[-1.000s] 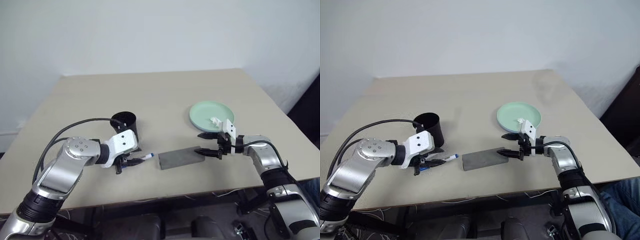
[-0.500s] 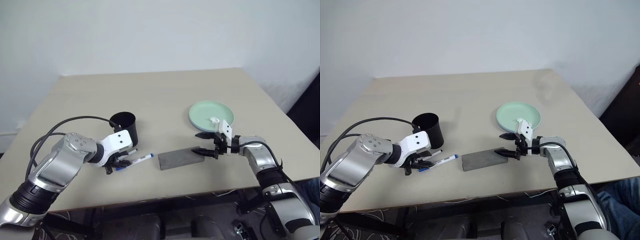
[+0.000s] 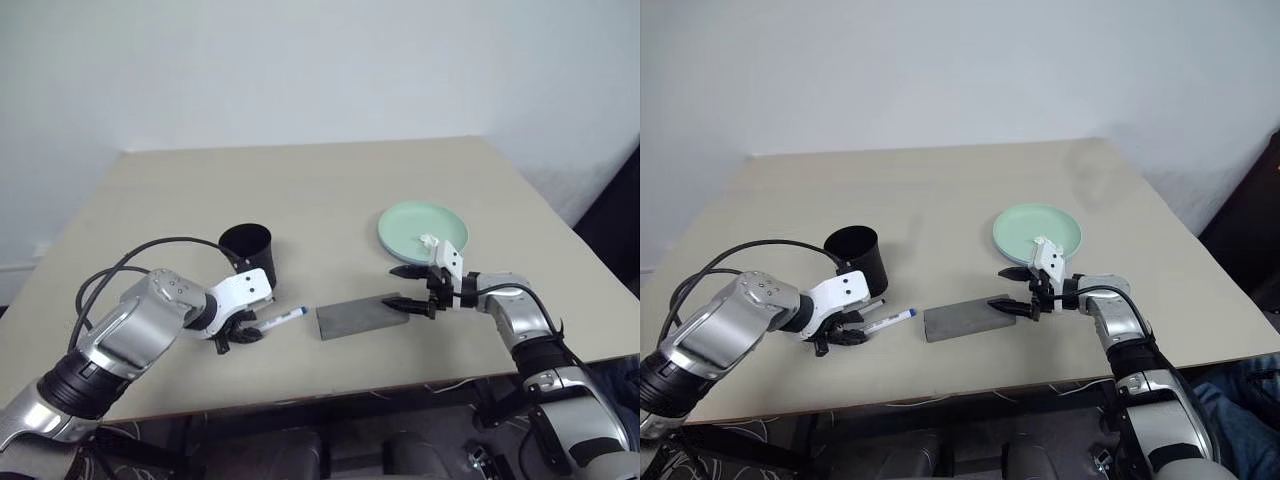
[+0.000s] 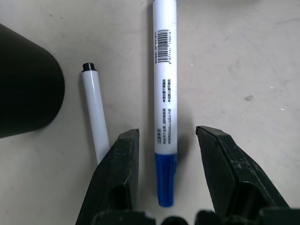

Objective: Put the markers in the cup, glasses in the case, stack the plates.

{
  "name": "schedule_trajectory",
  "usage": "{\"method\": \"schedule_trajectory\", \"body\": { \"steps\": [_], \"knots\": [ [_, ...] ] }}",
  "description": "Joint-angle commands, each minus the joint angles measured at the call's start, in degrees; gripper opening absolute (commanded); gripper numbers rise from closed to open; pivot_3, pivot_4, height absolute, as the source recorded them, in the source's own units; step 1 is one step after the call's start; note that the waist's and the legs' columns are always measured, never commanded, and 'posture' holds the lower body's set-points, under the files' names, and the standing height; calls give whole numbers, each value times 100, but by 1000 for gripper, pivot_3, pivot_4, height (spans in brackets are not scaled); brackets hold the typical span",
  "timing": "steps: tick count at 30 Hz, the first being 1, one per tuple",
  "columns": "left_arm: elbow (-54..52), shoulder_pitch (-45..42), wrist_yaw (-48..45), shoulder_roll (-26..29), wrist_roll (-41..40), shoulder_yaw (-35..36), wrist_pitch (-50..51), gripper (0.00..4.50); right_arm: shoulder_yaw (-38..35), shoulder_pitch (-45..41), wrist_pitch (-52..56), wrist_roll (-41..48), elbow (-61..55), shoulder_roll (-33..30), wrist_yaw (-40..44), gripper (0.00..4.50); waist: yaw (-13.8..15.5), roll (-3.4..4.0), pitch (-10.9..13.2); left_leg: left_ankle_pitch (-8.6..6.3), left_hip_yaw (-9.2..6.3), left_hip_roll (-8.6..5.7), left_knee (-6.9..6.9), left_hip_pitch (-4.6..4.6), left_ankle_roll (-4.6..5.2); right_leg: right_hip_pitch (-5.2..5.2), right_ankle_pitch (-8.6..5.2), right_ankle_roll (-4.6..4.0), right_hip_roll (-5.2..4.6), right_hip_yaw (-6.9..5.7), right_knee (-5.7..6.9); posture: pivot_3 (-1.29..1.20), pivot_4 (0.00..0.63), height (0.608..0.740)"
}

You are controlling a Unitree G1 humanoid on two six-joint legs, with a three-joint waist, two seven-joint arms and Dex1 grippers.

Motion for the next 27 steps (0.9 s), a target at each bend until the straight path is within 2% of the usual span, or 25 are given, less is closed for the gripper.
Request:
{"method": "schedule_trajectory", "body": {
  "steps": [1, 8, 13, 15, 27],
  "knots": [
    [224, -243, 5, -25, 232, -182, -192, 1970, -105, -68, 3, 63, -223, -32, -27, 3878, 0, 0, 0, 0, 2, 0, 0, 0, 0, 1, 0, 0, 0, 1, 0, 0, 0, 738],
    [479, -385, -93, -140, 292, -329, -301, 1970, -106, -58, 49, 62, -275, -64, -53, 3878, 14, 1, 0, 0, -1, -1, 1, 13, 0, 12, 0, 0, -3, 0, 1, 0, 0, 738],
    [425, -324, -159, -147, 280, -325, -254, 425, -105, -73, 83, 46, -295, -71, -69, 3878, 22, 1, 0, 0, -10, -1, 1, 13, 0, 11, 1, -1, -6, -4, 2, 0, 0, 738],
    [380, -301, -173, -144, 275, -324, -234, 71, -102, -84, 90, 40, -297, -66, -77, 3878, 21, 2, -1, 0, -14, 0, 1, 13, 0, 11, 1, -1, -5, -5, 3, 0, 0, 738],
    [196, -223, -201, -157, 159, -202, -245, 71, -98, -133, 79, 13, -267, -40, -84, 3878, 29, 2, -1, 0, -11, -1, 1, 10, 0, 10, 1, -1, -6, -1, 1, 0, 0, 738]
  ]
}}
